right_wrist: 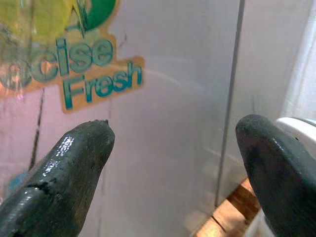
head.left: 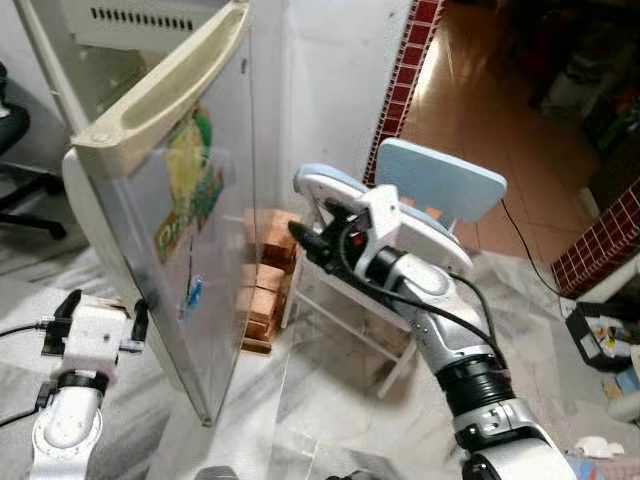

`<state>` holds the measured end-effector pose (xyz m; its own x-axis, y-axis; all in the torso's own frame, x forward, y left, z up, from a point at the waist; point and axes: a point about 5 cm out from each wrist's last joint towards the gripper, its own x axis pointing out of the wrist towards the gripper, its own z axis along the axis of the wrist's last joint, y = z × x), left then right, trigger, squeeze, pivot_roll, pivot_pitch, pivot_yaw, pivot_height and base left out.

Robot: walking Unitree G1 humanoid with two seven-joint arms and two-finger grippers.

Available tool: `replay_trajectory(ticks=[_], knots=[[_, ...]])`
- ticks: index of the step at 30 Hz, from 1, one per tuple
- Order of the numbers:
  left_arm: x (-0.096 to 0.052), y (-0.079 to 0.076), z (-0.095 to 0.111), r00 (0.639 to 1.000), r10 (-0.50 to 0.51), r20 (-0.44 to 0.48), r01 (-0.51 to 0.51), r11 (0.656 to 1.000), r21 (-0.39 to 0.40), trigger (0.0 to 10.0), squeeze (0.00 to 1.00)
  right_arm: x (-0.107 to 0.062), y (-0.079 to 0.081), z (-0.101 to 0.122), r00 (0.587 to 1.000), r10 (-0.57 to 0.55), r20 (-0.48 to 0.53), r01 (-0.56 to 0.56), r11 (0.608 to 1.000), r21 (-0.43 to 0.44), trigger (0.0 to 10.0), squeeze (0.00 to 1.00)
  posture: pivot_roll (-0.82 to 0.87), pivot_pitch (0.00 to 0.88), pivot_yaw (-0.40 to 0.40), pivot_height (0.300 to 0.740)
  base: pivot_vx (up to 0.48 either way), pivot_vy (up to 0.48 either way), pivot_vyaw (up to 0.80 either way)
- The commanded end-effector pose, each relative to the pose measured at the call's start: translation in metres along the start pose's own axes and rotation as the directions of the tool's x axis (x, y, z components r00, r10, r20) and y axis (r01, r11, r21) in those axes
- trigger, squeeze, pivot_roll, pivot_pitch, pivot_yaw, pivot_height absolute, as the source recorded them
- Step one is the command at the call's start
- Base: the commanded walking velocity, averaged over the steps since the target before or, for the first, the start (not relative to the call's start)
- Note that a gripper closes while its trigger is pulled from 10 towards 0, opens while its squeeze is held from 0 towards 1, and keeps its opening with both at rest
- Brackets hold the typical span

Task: Restocking fridge

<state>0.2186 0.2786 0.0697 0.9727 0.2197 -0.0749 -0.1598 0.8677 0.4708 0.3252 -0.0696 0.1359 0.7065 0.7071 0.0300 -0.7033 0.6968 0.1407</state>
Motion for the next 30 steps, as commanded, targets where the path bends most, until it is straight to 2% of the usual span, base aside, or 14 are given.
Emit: replay_trajectory(ticks=[1,4,6,8,12,16,18,19,20,21,22,27,29,30], knots=[[0.002,0.018,-0.005,0.995,0.092,-0.027,-0.091,0.996,0.004,10.0,0.0,0.0,0.001,0.004,1.0,0.002,0.017,-0.001,1.0,-0.027,10.0,0.0,0.11,0.0,-0.065,0.74,0.0,0.0,0.0],[-0.005,0.044,-0.016,0.973,0.221,-0.067,-0.218,0.975,0.041,10.0,0.0,-0.001,0.001,0.002,1.0,0.002,0.016,-0.002,0.999,-0.034,10.0,0.0,0.12,0.0,-0.069,0.74,0.0,0.0,0.0],[-0.017,0.063,-0.027,0.944,0.317,-0.096,-0.312,0.948,0.068,10.0,0.0,-0.002,0.001,0.0,1.0,0.003,0.01,-0.003,0.999,-0.04,10.0,0.0,0.12,0.001,-0.073,0.74,0.0,0.0,0.0],[-0.028,0.073,-0.034,0.926,0.36,-0.116,-0.354,0.932,0.07,10.0,0.0,-0.003,0.002,-0.003,1.0,0.014,0.003,-0.014,0.998,-0.058,10.0,0.0,0.13,0.004,-0.077,0.74,0.0,0.0,0.0],[-0.045,0.075,-0.038,0.915,0.386,-0.115,-0.378,0.922,0.085,10.0,0.0,-0.003,0.003,-0.006,1.0,0.026,-0.004,-0.026,0.997,-0.072,10.0,0.0,0.15,0.006,-0.081,0.74,0.0,0.0,0.0],[-0.044,0.055,-0.026,0.946,0.314,-0.076,-0.315,0.949,0.0,10.0,0.0,-0.004,0.0,-0.009,1.0,0.011,-0.012,-0.012,0.997,-0.07,10.0,0.0,0.16,0.009,-0.086,0.74,0.0,0.0,0.0],[-0.033,0.027,-0.011,0.986,0.166,-0.012,-0.166,0.983,-0.076,10.0,0.0,-0.005,-0.002,-0.01,1.0,-0.001,-0.014,0.0,0.997,-0.072,10.0,0.0,0.16,0.008,-0.088,0.74,0.0,0.0,0.0],[-0.032,0.025,-0.01,0.988,0.152,-0.005,-0.152,0.985,-0.082,10.0,0.0,-0.005,-0.002,-0.01,1.0,-0.002,-0.014,0.001,0.997,-0.073,10.0,0.0,0.16,0.008,-0.088,0.74,0.0,0.0,0.0],[-0.025,0.009,-0.002,0.998,0.063,0.023,-0.06,0.993,-0.097,10.0,0.0,-0.005,-0.002,-0.011,1.0,-0.006,-0.014,0.005,0.997,-0.077,10.0,0.0,0.15,0.005,-0.086,0.74,0.0,0.0,0.0],[-0.014,-0.018,0.01,0.995,-0.083,0.064,0.09,0.989,-0.116,10.0,0.0,-0.005,-0.003,-0.011,1.0,-0.009,-0.013,0.008,0.996,-0.091,10.0,0.0,0.14,0.001,-0.083,0.74,0.0,0.0,0.0],[-0.01,-0.026,0.014,0.989,-0.131,0.075,0.139,0.983,-0.122,10.0,0.0,-0.005,-0.002,-0.01,1.0,-0.008,-0.011,0.007,0.995,-0.099,10.0,0.0,0.14,0.001,-0.083,0.74,0.0,0.0,0.0],[0.007,-0.043,0.023,0.967,-0.24,0.084,0.251,0.955,-0.157,10.0,0.0,-0.006,-0.004,-0.011,1.0,-0.01,-0.01,0.009,0.994,-0.105,10.0,0.0,0.12,0.0,-0.078,0.74,0.0,0.0,0.0],[0.013,-0.043,0.024,0.964,-0.255,0.077,0.264,0.953,-0.15,10.0,0.0,-0.007,-0.005,-0.011,1.0,-0.012,-0.01,0.011,0.994,-0.108,10.0,0.0,0.12,0.0,-0.077,0.74,0.0,0.0,0.0],[0.019,-0.036,0.021,0.973,-0.227,0.052,0.232,0.962,-0.144,10.0,0.0,-0.007,-0.005,-0.011,1.0,-0.014,-0.01,0.013,0.994,-0.112,10.0,0.0,0.12,0.0,-0.076,0.74,0.0,0.0,0.0]])
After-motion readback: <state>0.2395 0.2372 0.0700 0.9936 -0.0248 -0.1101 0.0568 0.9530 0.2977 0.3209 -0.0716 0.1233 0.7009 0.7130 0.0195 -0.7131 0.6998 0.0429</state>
